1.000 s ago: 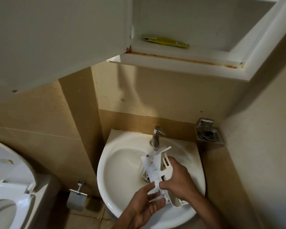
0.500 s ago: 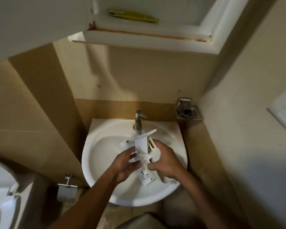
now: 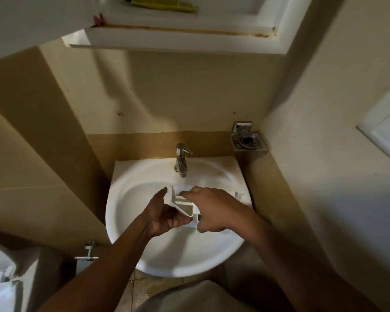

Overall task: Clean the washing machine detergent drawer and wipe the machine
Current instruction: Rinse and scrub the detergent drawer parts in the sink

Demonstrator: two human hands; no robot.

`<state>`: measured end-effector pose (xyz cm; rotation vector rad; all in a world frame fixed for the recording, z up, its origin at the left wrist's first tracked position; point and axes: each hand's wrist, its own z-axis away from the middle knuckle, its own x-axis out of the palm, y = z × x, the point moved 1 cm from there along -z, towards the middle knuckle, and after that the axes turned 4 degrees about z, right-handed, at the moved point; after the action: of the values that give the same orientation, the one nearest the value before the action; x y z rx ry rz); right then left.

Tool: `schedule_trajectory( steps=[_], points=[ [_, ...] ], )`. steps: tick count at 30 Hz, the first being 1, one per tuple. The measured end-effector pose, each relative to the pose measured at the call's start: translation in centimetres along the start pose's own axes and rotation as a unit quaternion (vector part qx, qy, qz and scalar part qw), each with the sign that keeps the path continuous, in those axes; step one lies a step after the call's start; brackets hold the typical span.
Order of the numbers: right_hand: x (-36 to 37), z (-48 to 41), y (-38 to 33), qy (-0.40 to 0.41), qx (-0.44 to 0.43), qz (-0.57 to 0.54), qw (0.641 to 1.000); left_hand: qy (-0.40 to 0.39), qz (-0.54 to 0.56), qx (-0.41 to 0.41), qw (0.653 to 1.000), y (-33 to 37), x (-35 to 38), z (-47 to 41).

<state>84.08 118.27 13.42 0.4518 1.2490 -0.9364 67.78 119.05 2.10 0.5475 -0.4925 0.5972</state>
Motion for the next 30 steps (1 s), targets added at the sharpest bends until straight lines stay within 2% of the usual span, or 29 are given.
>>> schedule_trajectory(
  steps=[4,8,11,17,22,24,27,28,30],
  points=[
    [0.4,0.4,-0.5,-0.012,-0.046,0.083,0.995,-0.029,0.006,-0.020,0.999,-0.6,-0.1,0.6],
    [1.7,0.5,-1.1,0.065,-0.082,0.161,0.981,-0.018,0.016,0.001,1.000,-1.5,-0.4,1.4],
    [3.2,0.9,-1.2,0.109,-0.089,0.166,0.976,0.001,0.016,0.018,1.000,-1.7,-1.3,1.0],
    [5.4,1.9,-0.6,0.175,0.002,0.105,0.979,0.011,-0.038,0.013,0.999,-0.8,0.2,0.5],
    [4.5,1.1,-0.3,0.209,0.021,0.134,0.968,-0.011,-0.010,-0.002,1.000,-0.6,0.8,0.8],
    [4.2,1.4,-0.4,0.243,0.055,0.122,0.961,-0.009,0.005,-0.008,1.000,-0.5,0.0,0.9],
    [4.0,2.1,0.0,0.309,0.187,-0.014,0.932,0.003,0.023,-0.021,0.999,-1.0,-1.0,1.4],
    [4.1,2.1,0.2,0.324,0.244,-0.099,0.909,0.010,0.028,-0.023,0.999,-1.2,-1.3,1.6],
    [4.0,1.3,0.8,0.302,0.336,-0.306,0.838,0.015,0.043,-0.024,0.999,-1.9,-1.8,1.9]
  ],
)
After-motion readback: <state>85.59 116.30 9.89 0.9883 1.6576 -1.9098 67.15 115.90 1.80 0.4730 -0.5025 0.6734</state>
